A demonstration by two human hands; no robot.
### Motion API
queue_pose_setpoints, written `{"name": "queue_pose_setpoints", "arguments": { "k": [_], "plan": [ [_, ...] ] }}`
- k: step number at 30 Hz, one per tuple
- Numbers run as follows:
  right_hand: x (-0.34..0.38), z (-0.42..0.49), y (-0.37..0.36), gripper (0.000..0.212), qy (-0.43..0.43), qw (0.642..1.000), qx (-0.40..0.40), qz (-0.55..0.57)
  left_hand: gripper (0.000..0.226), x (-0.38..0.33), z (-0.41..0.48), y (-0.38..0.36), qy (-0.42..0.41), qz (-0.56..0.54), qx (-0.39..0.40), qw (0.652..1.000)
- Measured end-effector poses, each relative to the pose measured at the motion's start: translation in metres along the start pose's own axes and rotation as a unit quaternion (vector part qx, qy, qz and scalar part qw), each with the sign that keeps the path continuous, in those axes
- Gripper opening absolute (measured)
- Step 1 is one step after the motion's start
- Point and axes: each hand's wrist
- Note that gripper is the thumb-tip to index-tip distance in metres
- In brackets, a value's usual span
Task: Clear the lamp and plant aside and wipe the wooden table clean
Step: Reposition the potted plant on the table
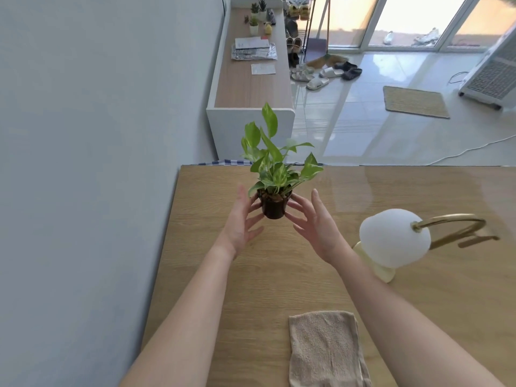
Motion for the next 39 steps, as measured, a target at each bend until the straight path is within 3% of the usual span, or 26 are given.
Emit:
{"name": "queue_pose_setpoints", "arguments": {
  "k": [13,23,34,39],
  "plan": [
    [-0.031,-0.062,-0.009,0.080,-0.021,1.000,0.017,-0.002,0.112,0.048,-0.066,-0.001,-0.006,0.001,-0.031,1.000],
    [-0.057,-0.090,-0.010,0.071,-0.037,0.999,-0.003,-0.001,0.080,0.088,-0.085,-0.007,0.021,-0.011,-0.043,0.999],
    [-0.082,-0.090,0.006,0.051,-0.036,0.997,-0.032,0.059,0.116,0.104,-0.089,-0.013,0.008,-0.013,-0.025,1.000],
    [-0.085,-0.088,0.008,0.044,-0.043,0.996,-0.035,0.073,0.102,0.104,-0.090,-0.012,0.016,0.003,-0.037,0.999]
  ]
}}
Point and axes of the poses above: each hand's wrist, its own z-axis towards the middle knuckle, its own y-axis out of the back of the hand, x = y × z, and after that the axes turned 5 degrees about y, right-handed
